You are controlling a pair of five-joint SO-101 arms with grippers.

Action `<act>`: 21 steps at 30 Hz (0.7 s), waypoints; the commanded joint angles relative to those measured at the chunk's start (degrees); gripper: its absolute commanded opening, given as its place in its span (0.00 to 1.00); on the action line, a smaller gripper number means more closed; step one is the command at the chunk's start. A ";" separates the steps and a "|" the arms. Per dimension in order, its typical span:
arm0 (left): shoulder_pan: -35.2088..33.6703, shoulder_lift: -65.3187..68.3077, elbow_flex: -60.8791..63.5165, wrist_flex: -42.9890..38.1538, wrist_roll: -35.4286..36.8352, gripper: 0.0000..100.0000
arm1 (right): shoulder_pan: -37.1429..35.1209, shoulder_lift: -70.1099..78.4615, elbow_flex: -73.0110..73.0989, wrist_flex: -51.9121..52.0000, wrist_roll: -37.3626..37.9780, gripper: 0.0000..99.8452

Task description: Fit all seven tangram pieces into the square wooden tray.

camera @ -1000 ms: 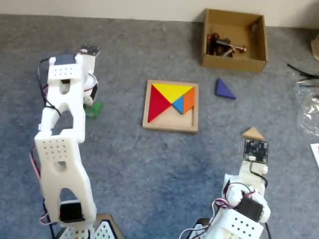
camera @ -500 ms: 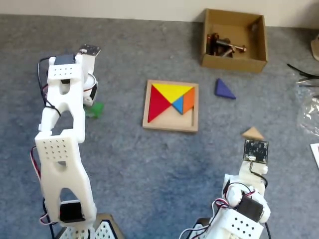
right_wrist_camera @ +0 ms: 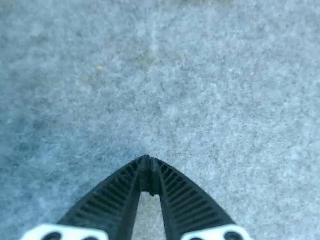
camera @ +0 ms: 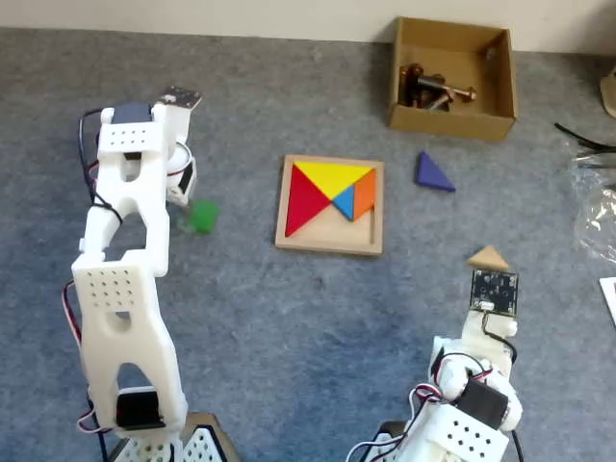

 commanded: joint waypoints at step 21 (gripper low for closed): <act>5.85 -0.92 -5.58 7.47 0.18 0.26 | 0.84 -0.84 6.64 -1.01 -0.09 0.01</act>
